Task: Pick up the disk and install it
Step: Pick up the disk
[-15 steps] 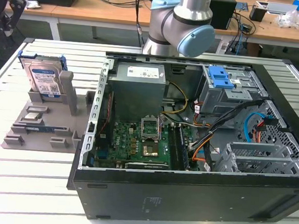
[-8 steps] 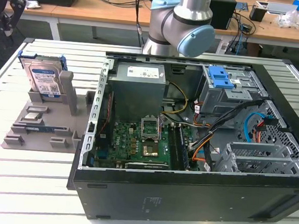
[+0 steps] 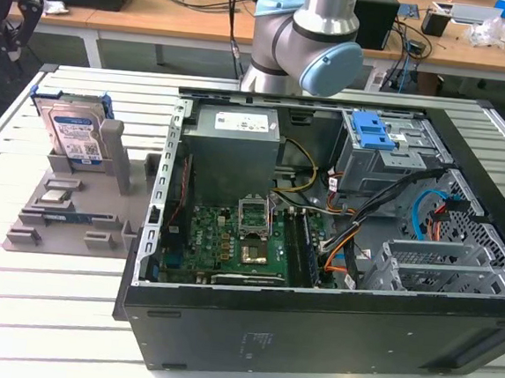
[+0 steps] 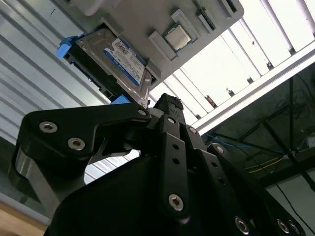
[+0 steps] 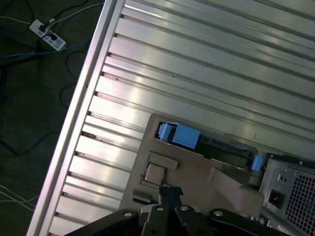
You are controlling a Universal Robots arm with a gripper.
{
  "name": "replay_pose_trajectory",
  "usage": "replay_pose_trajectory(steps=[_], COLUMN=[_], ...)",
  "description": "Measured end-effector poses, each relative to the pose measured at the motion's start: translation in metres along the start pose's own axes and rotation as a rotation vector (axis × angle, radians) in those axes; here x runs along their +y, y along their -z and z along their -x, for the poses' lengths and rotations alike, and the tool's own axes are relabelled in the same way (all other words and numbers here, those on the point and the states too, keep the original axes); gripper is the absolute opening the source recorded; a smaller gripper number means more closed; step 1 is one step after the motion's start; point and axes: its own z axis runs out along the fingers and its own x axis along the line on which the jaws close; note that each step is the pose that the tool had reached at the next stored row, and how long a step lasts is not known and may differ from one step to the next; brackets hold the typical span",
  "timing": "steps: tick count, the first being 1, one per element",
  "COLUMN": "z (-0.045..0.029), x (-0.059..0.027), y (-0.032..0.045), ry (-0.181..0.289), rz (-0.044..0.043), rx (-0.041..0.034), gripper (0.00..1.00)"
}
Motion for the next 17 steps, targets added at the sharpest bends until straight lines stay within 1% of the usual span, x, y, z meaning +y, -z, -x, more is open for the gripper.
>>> replay_pose_trajectory(steps=[9,11,17], z=[0.0000,0.0000,0.0000], x=[0.0000,0.0000,0.0000], y=[0.0000,0.0000,0.0000], ry=[0.095,0.133,0.214], rz=[0.0022,0.0031,0.0049], rx=[0.0032,0.0044,0.0072], gripper=[0.11,0.11,0.11])
